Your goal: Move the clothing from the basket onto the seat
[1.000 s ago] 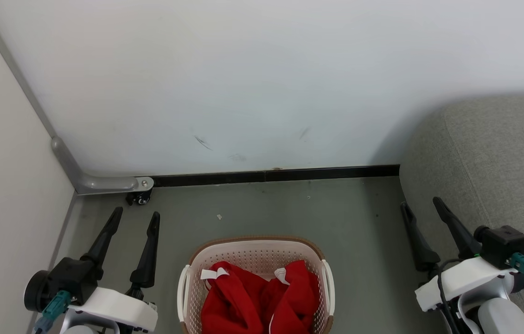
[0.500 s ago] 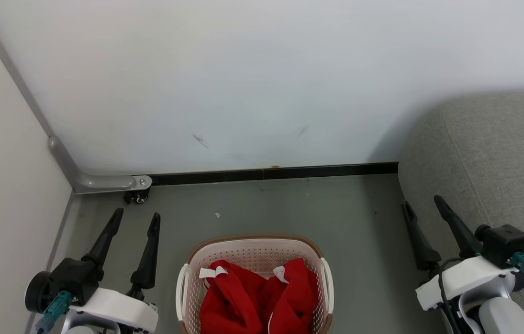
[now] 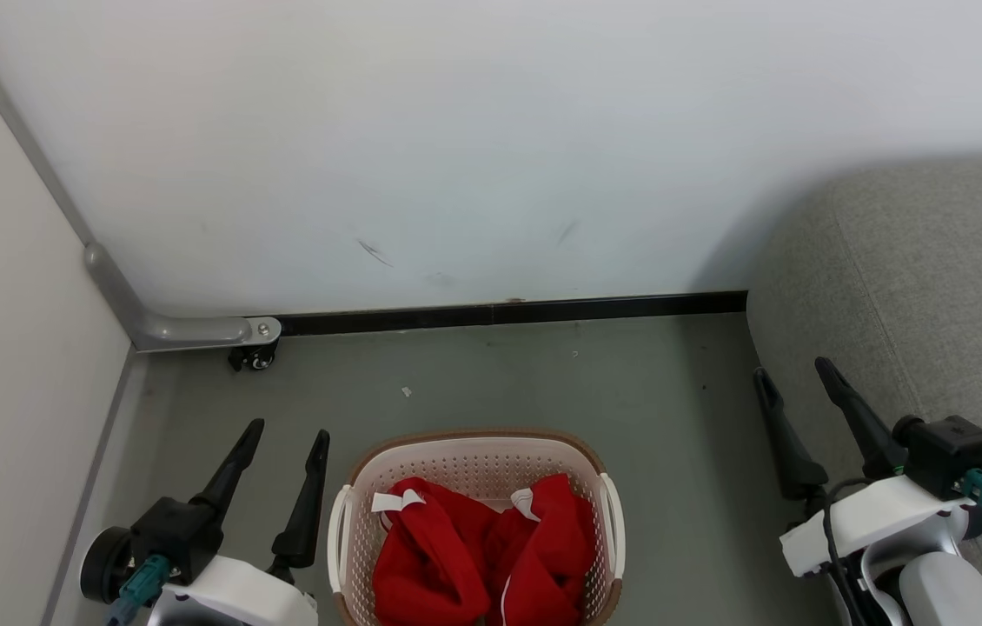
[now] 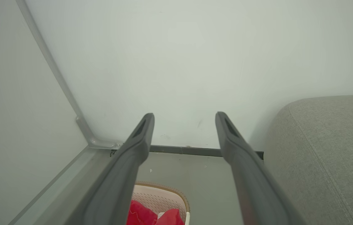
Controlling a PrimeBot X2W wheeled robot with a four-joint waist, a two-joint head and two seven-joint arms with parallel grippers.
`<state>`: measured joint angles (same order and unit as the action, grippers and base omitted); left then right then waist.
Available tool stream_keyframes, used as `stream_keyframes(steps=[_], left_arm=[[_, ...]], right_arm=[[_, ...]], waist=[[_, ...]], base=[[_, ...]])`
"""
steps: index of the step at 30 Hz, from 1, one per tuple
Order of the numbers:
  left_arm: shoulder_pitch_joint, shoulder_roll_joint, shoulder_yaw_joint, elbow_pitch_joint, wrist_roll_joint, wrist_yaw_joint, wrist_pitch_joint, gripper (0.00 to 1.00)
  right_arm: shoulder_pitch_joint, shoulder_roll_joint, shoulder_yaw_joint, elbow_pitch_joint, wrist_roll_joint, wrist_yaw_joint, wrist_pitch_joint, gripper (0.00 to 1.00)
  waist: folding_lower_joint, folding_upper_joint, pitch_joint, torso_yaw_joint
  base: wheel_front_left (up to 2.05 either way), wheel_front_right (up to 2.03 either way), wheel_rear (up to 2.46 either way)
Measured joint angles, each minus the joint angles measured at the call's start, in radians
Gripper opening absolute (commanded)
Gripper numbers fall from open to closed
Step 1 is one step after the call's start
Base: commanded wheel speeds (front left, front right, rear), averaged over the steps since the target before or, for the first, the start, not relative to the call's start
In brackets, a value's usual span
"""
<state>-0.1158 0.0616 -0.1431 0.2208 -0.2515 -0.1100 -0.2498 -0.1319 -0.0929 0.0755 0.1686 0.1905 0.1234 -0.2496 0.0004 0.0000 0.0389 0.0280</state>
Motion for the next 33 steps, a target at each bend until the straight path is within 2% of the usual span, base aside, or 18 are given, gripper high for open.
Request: stream_keyframes(steps=[17, 33], left_arm=[[-0.006, -0.005, -0.049, 0.083, 0.000, -0.008, 0.000, 1.00], [-0.095, -0.016, -0.084, 0.198, -0.012, -0.013, 0.030, 1.00]], right_arm=[[-0.047, 0.001, 0.002, -0.031, -0.008, 0.000, 0.000, 1.00], [-0.122, 0.002, 0.005, -0.065, -0.025, 0.000, -0.001, 1.00]], waist=[[-0.0001, 0.0000, 0.055, -0.006], [-0.0001, 0.0000, 0.147, -0.024]], base=[[0.00, 0.00, 0.00], [0.00, 0.00, 0.00]])
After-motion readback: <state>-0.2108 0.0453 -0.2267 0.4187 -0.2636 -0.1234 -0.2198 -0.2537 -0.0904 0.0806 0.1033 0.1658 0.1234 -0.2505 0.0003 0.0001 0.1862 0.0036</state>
